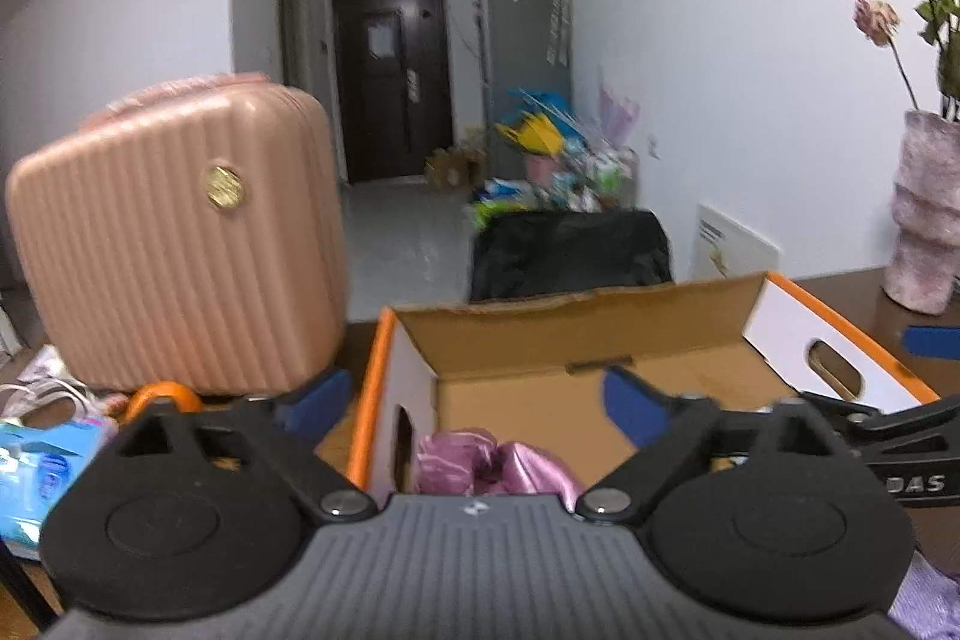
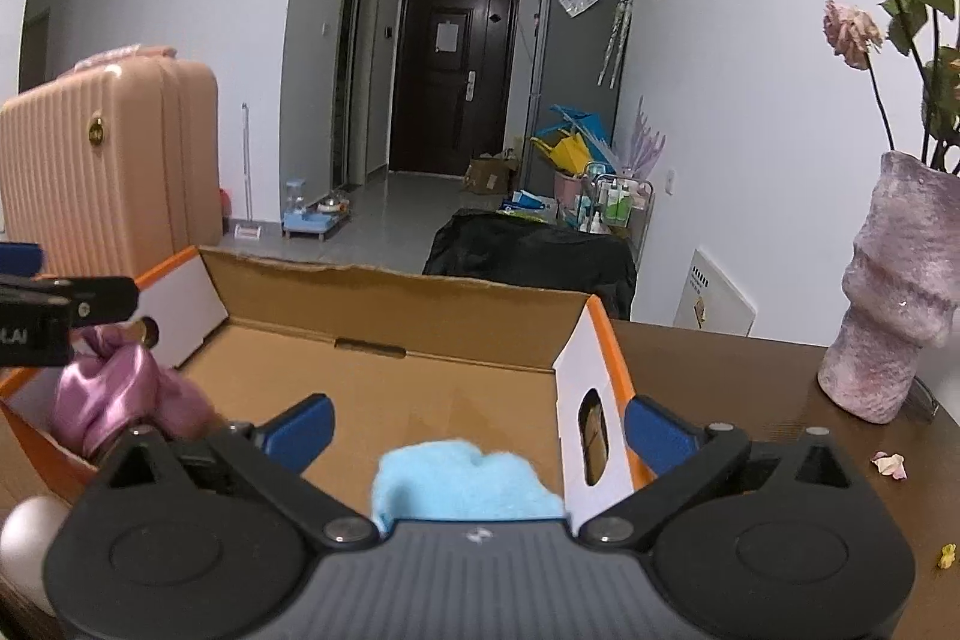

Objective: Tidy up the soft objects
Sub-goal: 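Carry both items to the cardboard box and open both tools inside it, then withdraw both tools from the box back toward the remaining items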

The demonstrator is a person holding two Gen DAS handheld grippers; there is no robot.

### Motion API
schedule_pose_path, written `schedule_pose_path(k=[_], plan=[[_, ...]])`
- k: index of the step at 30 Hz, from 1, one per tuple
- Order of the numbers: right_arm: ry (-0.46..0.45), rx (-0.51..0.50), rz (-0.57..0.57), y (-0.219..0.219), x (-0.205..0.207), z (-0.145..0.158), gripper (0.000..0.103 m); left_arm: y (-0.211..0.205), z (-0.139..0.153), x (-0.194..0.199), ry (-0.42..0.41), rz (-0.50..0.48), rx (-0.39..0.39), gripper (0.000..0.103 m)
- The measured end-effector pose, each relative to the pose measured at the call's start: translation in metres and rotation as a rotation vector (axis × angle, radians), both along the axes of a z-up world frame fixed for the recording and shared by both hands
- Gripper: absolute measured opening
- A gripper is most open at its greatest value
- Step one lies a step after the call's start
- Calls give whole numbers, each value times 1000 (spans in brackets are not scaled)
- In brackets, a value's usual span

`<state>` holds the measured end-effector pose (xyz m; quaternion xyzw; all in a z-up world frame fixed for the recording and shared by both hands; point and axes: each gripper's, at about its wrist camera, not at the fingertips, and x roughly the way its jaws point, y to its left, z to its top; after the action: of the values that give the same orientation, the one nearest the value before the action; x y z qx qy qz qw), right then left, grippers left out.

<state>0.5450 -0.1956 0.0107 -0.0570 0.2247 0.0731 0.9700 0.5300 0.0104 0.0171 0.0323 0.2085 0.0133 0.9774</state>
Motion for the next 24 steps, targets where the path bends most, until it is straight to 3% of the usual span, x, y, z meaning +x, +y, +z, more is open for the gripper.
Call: schedule_pose_path(k=[3, 12, 24], plan=[[-2, 1, -11, -2, -2, 2, 103, 1, 3, -4, -19, 3, -2, 103], [-21, -12, -22, -5, -9, 12, 103, 5, 14, -14, -43, 26, -15, 103], [-57, -11, -27, -16, -38, 28, 103, 34, 47, -51, -134, 63, -39, 103]])
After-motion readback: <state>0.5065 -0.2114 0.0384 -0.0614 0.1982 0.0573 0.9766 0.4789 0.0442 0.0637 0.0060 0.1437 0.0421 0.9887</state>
